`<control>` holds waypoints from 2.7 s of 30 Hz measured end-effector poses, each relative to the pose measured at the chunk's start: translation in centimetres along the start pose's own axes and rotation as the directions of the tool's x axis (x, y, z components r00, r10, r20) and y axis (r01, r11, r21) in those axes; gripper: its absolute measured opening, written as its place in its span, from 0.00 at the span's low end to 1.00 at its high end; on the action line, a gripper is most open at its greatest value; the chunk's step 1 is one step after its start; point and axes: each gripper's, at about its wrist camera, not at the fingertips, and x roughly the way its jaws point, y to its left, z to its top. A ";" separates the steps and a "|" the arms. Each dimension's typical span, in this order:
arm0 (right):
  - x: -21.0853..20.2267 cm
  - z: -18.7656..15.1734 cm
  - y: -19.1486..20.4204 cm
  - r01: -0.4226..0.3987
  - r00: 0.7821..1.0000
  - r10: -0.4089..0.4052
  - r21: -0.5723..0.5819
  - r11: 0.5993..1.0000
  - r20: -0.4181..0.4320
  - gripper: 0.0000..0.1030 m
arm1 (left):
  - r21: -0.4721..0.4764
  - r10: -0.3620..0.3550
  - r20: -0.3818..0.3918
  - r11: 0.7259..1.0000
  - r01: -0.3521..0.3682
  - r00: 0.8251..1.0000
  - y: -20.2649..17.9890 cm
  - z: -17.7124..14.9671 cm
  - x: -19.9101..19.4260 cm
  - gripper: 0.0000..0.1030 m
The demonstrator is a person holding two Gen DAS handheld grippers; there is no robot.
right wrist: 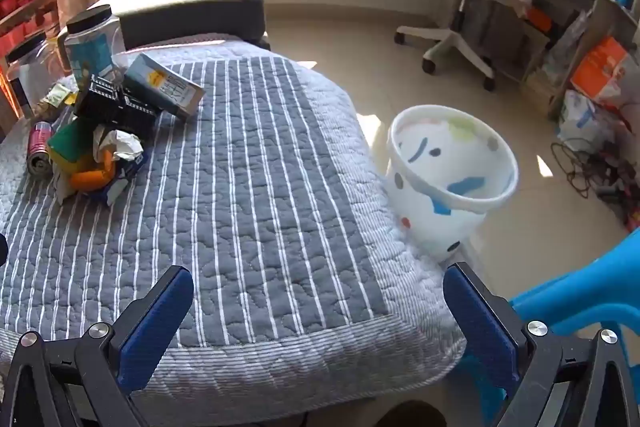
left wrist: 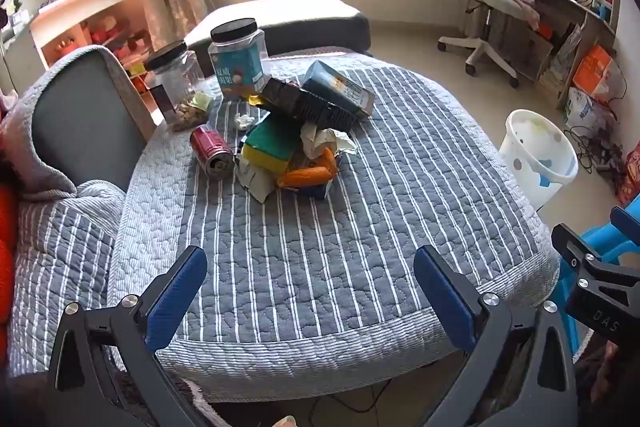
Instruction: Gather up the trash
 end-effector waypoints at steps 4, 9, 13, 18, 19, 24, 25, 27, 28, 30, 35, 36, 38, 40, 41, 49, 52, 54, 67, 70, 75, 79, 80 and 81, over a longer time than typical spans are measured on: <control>1.1 -0.2 -0.3 -0.018 0.999 0.019 0.026 0.999 -0.050 1.00 | -0.002 -0.010 -0.027 1.000 0.010 1.000 -0.5 -0.2 0.9 1.00; 1.5 -0.3 -1.5 -0.007 0.999 0.009 0.033 0.999 -0.054 1.00 | -0.002 -0.012 -0.042 1.000 0.012 0.999 -1.4 -0.1 1.5 1.00; 2.0 -0.3 -1.2 0.000 0.998 0.002 0.040 0.999 -0.067 1.00 | 0.000 -0.026 -0.044 1.000 0.026 0.999 -1.7 0.4 1.4 1.00; 1.8 -0.4 -1.3 0.005 0.998 -0.003 0.040 0.999 -0.060 1.00 | 0.005 -0.030 -0.028 1.000 0.030 0.999 -1.7 0.6 1.0 1.00; 1.7 -0.4 -1.3 0.007 0.998 -0.004 0.040 0.999 -0.057 1.00 | 0.006 -0.028 -0.024 1.000 0.028 0.999 -1.6 0.7 0.9 1.00; 1.4 -0.3 -1.2 0.014 0.999 -0.013 0.033 0.999 -0.041 1.00 | -0.004 -0.029 -0.008 1.000 0.029 1.000 -1.2 0.7 0.6 1.00; 1.3 -0.3 -1.1 0.015 0.999 -0.014 0.030 0.999 -0.036 1.00 | -0.006 -0.030 -0.003 1.000 0.030 1.000 -1.2 0.7 0.5 1.00; 1.1 -0.2 -1.1 0.013 1.000 -0.013 0.026 1.000 -0.026 1.00 | -0.009 -0.030 0.006 1.000 0.030 1.000 -1.2 0.7 0.3 1.00; 1.0 -0.2 -1.0 0.013 1.000 -0.013 0.024 1.000 -0.021 1.00 | -0.009 -0.029 0.010 1.000 0.030 1.000 -1.1 0.7 0.3 1.00; 0.8 -0.3 -0.9 0.013 1.000 -0.013 0.020 1.000 -0.015 1.00 | -0.009 -0.029 0.016 1.000 0.029 0.999 -1.1 0.8 0.2 1.00; 0.9 -0.1 -0.8 0.015 1.000 -0.014 0.020 1.000 -0.014 1.00 | -0.010 -0.029 0.018 1.000 0.030 0.999 -1.1 0.8 0.1 1.00; 0.8 -0.1 -0.9 0.015 1.000 -0.015 0.021 1.000 -0.013 1.00 | -0.010 -0.030 0.019 1.000 0.030 0.999 -1.0 0.8 0.1 1.00; 0.8 -0.1 -0.9 0.015 1.000 -0.015 0.022 1.000 -0.014 1.00 | -0.012 -0.032 0.024 0.999 0.032 0.999 -1.0 0.9 0.0 1.00; 0.9 -0.1 -0.9 0.014 1.000 -0.014 0.023 1.000 -0.015 1.00 | -0.014 -0.032 0.029 0.999 0.033 0.999 -1.0 0.9 -0.1 1.00; 0.9 -0.1 -0.9 0.013 1.000 -0.013 0.023 1.000 -0.016 1.00 | -0.015 -0.032 0.031 0.999 0.032 0.999 -1.0 0.9 -0.1 1.00; 0.8 -0.1 -0.8 0.012 1.000 -0.012 0.026 1.000 -0.009 1.00 | -0.014 -0.028 0.036 0.999 0.028 0.999 -1.0 0.9 -0.2 1.00; 0.8 -0.1 -0.8 0.011 1.000 -0.011 0.026 1.000 -0.009 1.00 | -0.013 -0.024 0.037 1.000 0.025 0.999 -0.9 0.8 -0.2 1.00; 0.7 -0.1 -0.7 0.011 1.000 -0.010 0.025 1.000 -0.008 1.00 | -0.014 -0.021 0.039 1.000 0.022 0.999 -0.8 0.8 -0.2 1.00; 0.6 0.1 -0.5 0.009 1.000 -0.009 0.019 1.000 -0.002 1.00 | -0.019 -0.011 0.046 1.000 0.012 0.999 -0.5 0.7 -0.3 1.00; 0.6 0.1 -0.5 0.009 1.000 -0.009 0.018 1.000 -0.001 1.00 | -0.018 -0.010 0.047 1.000 0.011 0.999 -0.5 0.7 -0.3 1.00; 0.6 0.1 -0.2 0.006 1.000 -0.006 0.012 1.000 0.002 1.00 | -0.019 -0.005 0.051 1.000 0.006 0.999 -0.3 0.8 -0.4 1.00; 0.5 0.1 -0.1 -0.002 1.000 0.002 0.009 1.000 -0.001 1.00 | -0.016 -0.004 0.056 1.000 0.005 0.998 -0.3 0.8 -0.7 1.00; 0.4 0.1 -0.1 -0.003 1.000 0.003 0.009 1.000 0.000 1.00 | -0.015 -0.004 0.057 1.000 0.005 0.998 -0.3 0.8 -0.7 1.00; 0.3 0.2 -0.1 -0.004 1.000 0.004 0.007 1.000 0.004 1.00 | -0.014 -0.006 0.059 1.000 0.007 0.998 -0.3 0.9 -0.8 1.00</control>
